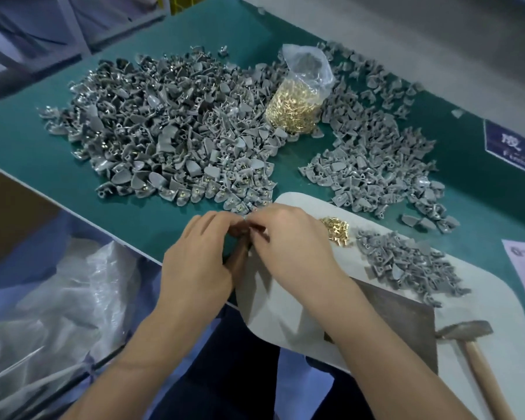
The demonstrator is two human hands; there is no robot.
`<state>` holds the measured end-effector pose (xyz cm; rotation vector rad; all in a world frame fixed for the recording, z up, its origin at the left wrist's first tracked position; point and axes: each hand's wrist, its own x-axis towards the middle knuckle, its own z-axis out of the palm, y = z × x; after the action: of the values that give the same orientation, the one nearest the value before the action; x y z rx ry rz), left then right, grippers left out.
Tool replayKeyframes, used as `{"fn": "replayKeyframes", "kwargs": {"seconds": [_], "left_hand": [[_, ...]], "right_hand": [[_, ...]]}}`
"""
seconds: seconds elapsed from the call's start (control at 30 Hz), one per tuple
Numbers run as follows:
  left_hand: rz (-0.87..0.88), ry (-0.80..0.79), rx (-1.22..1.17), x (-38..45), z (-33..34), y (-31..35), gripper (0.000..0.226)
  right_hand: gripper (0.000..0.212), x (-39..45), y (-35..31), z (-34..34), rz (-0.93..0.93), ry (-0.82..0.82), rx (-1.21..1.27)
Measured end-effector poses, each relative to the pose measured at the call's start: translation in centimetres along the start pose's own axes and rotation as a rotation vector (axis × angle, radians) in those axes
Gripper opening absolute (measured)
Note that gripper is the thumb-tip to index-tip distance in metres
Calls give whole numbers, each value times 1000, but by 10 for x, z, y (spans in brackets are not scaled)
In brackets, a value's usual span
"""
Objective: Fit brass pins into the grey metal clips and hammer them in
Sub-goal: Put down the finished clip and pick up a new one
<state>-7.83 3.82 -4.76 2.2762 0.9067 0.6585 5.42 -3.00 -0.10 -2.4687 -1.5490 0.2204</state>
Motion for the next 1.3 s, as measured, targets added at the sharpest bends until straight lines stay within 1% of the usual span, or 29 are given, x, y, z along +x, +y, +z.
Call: {"fn": "replayKeyframes", "kwargs": {"seconds": [0.1,0.2,0.23,0.3,0.37,0.43,0.53,0.73,0.83,0.93,1.03,1.13,1.17,1.2,1.23,1.3], "left_hand": [[38,-8,-75,0,2,10,18],[84,-24,-131,4,11,24,16],[93,-49,-138,7,14,28,15],[101,-149,-140,13,23,37,12],[109,-268,-136,20,33,46,10],[140,-342,-111,27,42,55,12],[185,-386,-45,38,56,70,15],[308,-354,148,51,83,96,19],[337,-347,233,53,91,101,17],[342,-345,254,55,95,104,10],[357,-349,276,58,97,110,11],[404,-368,388,60,95,116,16],[411,-360,381,59,94,118,17],[401,-349,322,57,91,120,16],[372,-349,203,53,87,123,14],[295,-414,-133,42,80,133,11]], "right_hand": [[18,-11,11,-9,26,44,68],[15,-29,31,-19,129,148,132],[14,-37,39,-23,168,182,152],[12,-55,58,-29,258,270,192],[10,-77,78,-34,378,403,253],[11,-100,94,-36,490,510,302],[11,-124,108,-30,564,557,367],[12,-134,107,-11,514,621,254],[12,-134,108,-11,500,657,290],[11,-134,110,-10,488,643,305],[13,-135,113,-10,481,646,331],[13,-136,114,-8,467,680,387],[13,-136,114,-8,460,703,424],[14,-136,115,-9,449,734,479],[15,-137,116,-9,432,764,549],[17,-142,119,-12,382,798,692]]}}
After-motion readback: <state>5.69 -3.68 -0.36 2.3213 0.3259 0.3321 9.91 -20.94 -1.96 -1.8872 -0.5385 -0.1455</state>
